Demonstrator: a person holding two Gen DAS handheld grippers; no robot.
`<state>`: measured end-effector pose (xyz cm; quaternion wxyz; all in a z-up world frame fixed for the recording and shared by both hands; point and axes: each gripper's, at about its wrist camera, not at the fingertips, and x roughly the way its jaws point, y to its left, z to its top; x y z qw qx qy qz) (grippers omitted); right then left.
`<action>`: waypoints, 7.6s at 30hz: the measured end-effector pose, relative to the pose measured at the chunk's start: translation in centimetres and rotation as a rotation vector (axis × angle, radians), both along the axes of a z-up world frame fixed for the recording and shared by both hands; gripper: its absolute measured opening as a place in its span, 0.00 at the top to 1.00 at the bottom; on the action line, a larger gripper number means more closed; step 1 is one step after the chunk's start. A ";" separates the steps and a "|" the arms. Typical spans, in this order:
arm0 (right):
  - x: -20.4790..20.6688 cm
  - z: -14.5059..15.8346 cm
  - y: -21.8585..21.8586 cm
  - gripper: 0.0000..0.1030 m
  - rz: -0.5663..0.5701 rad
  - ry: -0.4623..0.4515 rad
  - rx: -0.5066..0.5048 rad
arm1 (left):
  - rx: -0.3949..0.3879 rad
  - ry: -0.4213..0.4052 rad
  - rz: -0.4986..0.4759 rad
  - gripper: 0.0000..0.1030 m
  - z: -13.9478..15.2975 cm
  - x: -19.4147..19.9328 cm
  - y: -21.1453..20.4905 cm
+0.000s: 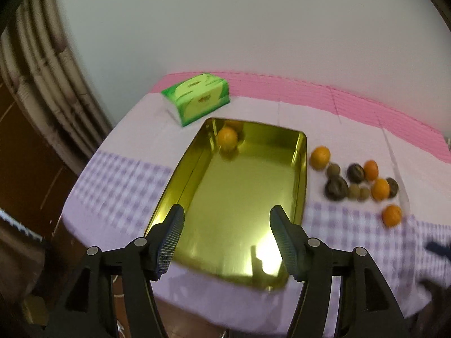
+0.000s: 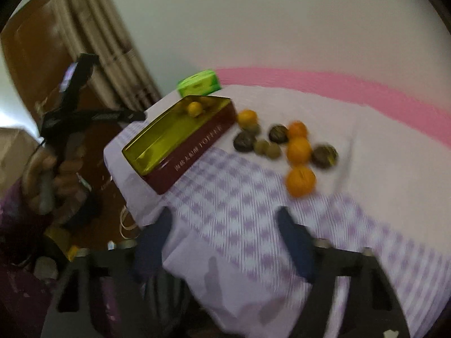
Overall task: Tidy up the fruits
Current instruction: 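Grasp a small green-brown fruit with the right gripper, then lower the green-brown fruit into the gold tin and open the right gripper, then move the left gripper back and grasp a dark brown round fruit, then carry the dark brown fruit into the gold tin and open the left gripper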
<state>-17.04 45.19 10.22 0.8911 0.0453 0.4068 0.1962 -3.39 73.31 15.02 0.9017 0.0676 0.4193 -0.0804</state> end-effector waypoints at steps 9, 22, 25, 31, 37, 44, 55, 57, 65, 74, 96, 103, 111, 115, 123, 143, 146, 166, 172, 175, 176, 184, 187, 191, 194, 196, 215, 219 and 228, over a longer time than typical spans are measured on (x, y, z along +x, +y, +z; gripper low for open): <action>10.7 -1.6 2.8 0.59 0.131 0.067 -0.191 | -0.015 -0.066 0.122 0.37 -2.9 -5.3 -1.6; 16.3 -5.3 3.1 0.59 0.238 0.201 -0.374 | -0.010 -0.011 0.120 0.34 -4.4 -7.3 -1.6; 16.8 -6.1 3.6 0.59 0.257 0.220 -0.394 | -0.001 0.006 0.125 0.34 -4.7 -7.4 -1.8; 16.9 -7.5 4.4 0.79 0.282 0.242 -0.444 | -0.011 0.051 0.120 0.33 -5.5 -7.6 -1.7; 15.7 -6.8 3.9 0.79 0.231 0.240 -0.390 | -0.019 0.067 0.138 0.33 -5.6 -7.9 -1.4; 13.5 -2.6 4.6 0.79 0.203 0.176 -0.189 | -0.028 0.054 0.164 0.33 -5.3 -8.5 -0.9; 19.0 1.5 11.7 0.79 0.215 0.109 -0.082 | -0.039 0.069 0.210 0.33 -5.3 -8.4 0.3; 19.7 1.3 12.4 0.79 0.207 0.119 -0.074 | -0.045 0.079 0.219 0.33 -5.5 -8.3 0.7; 23.8 -2.1 15.1 0.79 0.144 0.197 -0.127 | -0.048 0.105 0.247 0.30 -5.8 -7.8 1.8; 26.5 -4.7 15.9 0.79 0.087 0.247 -0.139 | -0.052 0.123 0.245 0.30 -6.1 -7.8 2.1; 27.5 -3.9 15.3 0.70 0.034 0.196 -0.005 | -0.064 0.159 0.245 0.30 -6.8 -7.5 2.0; 25.9 -0.5 13.4 0.63 0.025 0.110 0.110 | -0.060 0.167 0.244 0.29 -6.9 -7.4 1.7; 21.2 -0.1 11.5 0.59 0.009 0.092 0.219 | -0.046 0.163 0.238 0.28 -6.9 -7.5 1.3; 17.4 -0.4 10.0 0.56 0.006 0.082 0.254 | -0.040 0.159 0.238 0.26 -6.9 -7.6 1.2; 9.0 -0.4 3.5 0.45 -0.100 0.017 0.128 | -0.016 0.140 0.223 0.25 -6.7 -8.1 0.4; 3.0 -5.9 -13.4 0.41 -0.530 0.037 -0.143 | -0.040 0.029 -0.136 0.26 -3.9 -10.6 -7.5; 2.8 -6.4 -14.5 0.40 -0.555 0.042 -0.106 | -0.085 0.045 -0.209 0.26 -3.0 -9.4 -9.9; 2.2 -7.4 -16.0 0.22 -0.539 0.022 0.010 | 0.077 0.173 -0.315 0.28 -8.4 1.9 -21.1; 2.0 -7.3 -16.3 0.17 -0.525 0.016 0.041 | 0.090 0.228 -0.314 0.33 -10.6 3.0 -21.6; 2.1 -7.3 -16.4 0.15 -0.520 0.014 0.049 | 0.098 0.230 -0.323 0.48 -11.6 3.0 -21.9; 2.1 -7.3 -16.5 0.15 -0.519 0.014 0.051 | 0.100 0.204 -0.319 0.57 -11.5 2.7 -21.8; 2.0 -7.2 -16.5 0.14 -0.516 0.020 0.047 | 0.003 0.158 -0.276 0.57 -8.5 -2.1 -19.7; 1.9 -6.3 -15.2 0.15 -0.496 0.006 0.022 | -0.062 0.170 -0.258 0.57 -6.9 -4.5 -18.0; 2.4 -4.2 -11.6 0.15 -0.376 -0.042 0.024 | -0.114 0.156 -0.227 0.57 -5.2 -7.0 -15.7; 3.4 -4.1 -8.7 0.19 -0.300 -0.021 0.025 | -0.132 0.151 -0.207 0.57 -4.4 -8.0 -14.2; 4.1 -4.7 -7.3 0.23 -0.275 0.001 0.014 | -0.138 0.142 -0.198 0.57 -3.9 -8.6 -13.3; 7.4 -8.1 -3.4 0.64 -0.217 0.026 -0.175 | -0.165 0.128 -0.040 0.57 -3.3 -6.4 -5.3; 7.4 -8.1 -2.6 0.64 -0.216 0.005 -0.226 | -0.118 0.107 -0.006 0.57 -3.7 -4.1 -3.7; 7.3 -8.2 -2.8 0.64 -0.216 0.007 -0.203 | 0.012 0.115 0.031 0.57 -7.1 2.6 -1.8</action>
